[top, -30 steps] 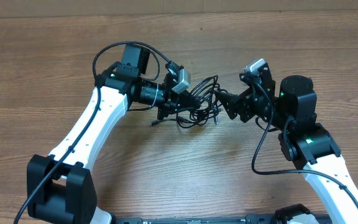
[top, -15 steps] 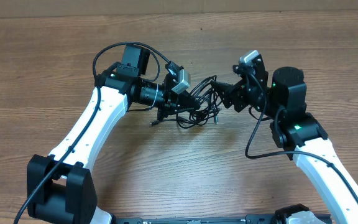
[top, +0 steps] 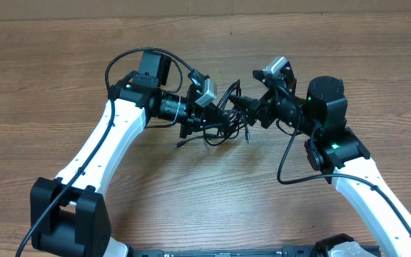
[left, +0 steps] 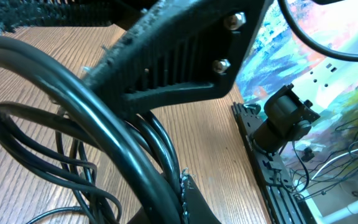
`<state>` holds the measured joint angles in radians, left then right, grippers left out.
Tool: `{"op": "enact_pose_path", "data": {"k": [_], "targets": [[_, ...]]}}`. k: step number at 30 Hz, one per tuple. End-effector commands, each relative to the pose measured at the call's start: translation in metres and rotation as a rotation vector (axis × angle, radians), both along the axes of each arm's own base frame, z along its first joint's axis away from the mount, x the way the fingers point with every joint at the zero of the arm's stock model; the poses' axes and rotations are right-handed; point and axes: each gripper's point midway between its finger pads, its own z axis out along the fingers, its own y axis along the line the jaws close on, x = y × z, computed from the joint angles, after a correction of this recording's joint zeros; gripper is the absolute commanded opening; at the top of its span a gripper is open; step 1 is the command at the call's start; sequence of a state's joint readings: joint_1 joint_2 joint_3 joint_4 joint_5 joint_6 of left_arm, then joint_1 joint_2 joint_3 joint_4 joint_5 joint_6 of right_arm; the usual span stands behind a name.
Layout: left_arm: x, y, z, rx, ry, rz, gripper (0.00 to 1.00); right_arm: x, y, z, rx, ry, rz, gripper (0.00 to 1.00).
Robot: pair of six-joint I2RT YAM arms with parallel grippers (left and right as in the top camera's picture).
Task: Untangle cables
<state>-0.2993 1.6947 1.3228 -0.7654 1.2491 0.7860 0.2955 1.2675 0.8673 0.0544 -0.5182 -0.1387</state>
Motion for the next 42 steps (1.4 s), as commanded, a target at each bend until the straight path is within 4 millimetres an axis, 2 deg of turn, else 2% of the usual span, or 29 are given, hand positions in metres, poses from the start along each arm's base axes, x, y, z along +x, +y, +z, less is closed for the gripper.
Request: {"op": "enact_pose_path", "data": {"k": [1,7,15,19,25,28,31,34,36,39,42], "targets": [[-0.007,-0.002,0.023,-0.065,-0.048,-0.034,0.04,0.006,-0.002,-0.003,-0.038,-0.032,-0.028,0.80],[-0.007,-0.002,0.023,-0.066,-0.048,-0.034,0.04,0.014,-0.010,-0.002,-0.059,-0.054,-0.085,0.81],[-0.011,-0.003,0.029,-0.100,-0.041,-0.052,0.04,-0.004,0.024,-0.014,-0.061,-0.020,0.029,0.81],[-0.014,-0.006,0.028,-0.096,-0.032,-0.061,0.04,-0.001,0.033,-0.017,-0.078,-0.046,0.031,0.82],[-0.020,-0.010,0.027,-0.092,-0.019,-0.078,0.04,0.007,0.034,-0.001,-0.056,-0.126,0.015,0.90],[-0.020,-0.010,0.026,-0.082,-0.022,-0.075,0.04,0.010,0.030,0.000,-0.059,-0.133,-0.012,0.90],[-0.017,-0.010,0.022,-0.063,-0.029,-0.064,0.04,0.018,0.019,-0.007,-0.072,-0.092,-0.092,0.89],[-0.016,-0.010,0.021,-0.054,-0.036,-0.060,0.04,0.015,0.018,-0.020,-0.045,0.013,-0.110,0.90],[-0.015,-0.010,0.021,-0.057,-0.043,-0.060,0.04,0.007,0.019,-0.035,-0.049,0.094,-0.093,0.89],[-0.011,-0.010,0.020,-0.047,-0.068,-0.052,0.04,-0.008,0.020,-0.058,-0.080,0.206,-0.055,0.83],[-0.007,-0.010,0.016,-0.022,-0.092,-0.037,0.04,-0.021,0.017,-0.078,-0.119,0.304,-0.041,0.83]]}}
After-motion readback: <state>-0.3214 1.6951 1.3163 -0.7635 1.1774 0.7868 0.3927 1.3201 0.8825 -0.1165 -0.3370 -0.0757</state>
